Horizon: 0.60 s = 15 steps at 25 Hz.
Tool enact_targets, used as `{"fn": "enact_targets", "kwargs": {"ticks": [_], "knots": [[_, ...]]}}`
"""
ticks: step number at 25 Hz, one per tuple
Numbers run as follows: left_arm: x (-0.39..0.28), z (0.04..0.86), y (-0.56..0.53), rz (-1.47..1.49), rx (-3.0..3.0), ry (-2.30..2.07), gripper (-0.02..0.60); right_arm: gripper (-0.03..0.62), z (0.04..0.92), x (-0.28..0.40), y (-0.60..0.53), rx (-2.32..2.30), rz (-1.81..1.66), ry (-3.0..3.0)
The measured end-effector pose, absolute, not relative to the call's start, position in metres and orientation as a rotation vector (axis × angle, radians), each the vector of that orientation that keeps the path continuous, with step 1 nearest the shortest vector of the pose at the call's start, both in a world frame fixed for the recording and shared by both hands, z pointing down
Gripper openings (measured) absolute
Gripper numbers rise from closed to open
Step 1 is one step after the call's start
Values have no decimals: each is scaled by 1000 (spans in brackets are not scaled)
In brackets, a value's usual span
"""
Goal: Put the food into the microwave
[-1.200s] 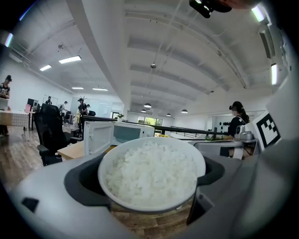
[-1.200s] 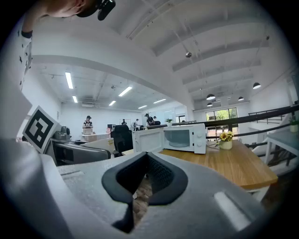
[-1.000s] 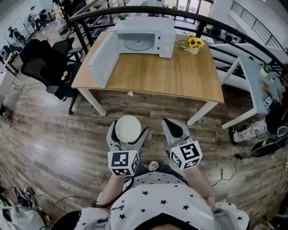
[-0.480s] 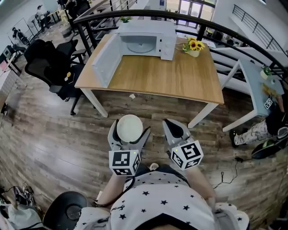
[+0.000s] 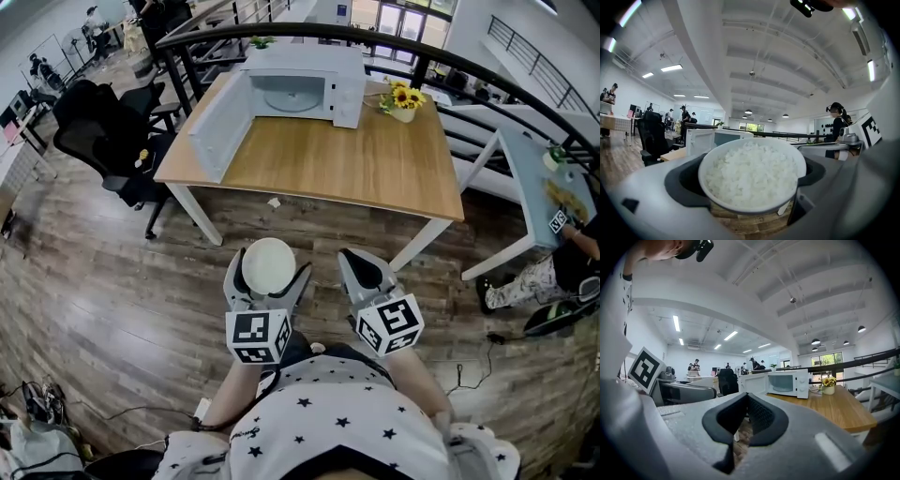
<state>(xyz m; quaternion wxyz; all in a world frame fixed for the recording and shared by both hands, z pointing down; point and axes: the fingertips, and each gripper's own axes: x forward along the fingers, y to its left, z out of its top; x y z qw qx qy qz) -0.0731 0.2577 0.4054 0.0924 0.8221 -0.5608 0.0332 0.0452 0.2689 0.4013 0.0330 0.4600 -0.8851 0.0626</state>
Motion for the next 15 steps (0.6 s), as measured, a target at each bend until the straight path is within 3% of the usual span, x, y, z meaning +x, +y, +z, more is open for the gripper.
{"fn": "enact_targets", "kwargs": {"ticks": [15], "knots": [[-64, 408, 224, 116, 2429, -1674, 529, 5, 409, 58, 240, 1422, 236, -2724]]}}
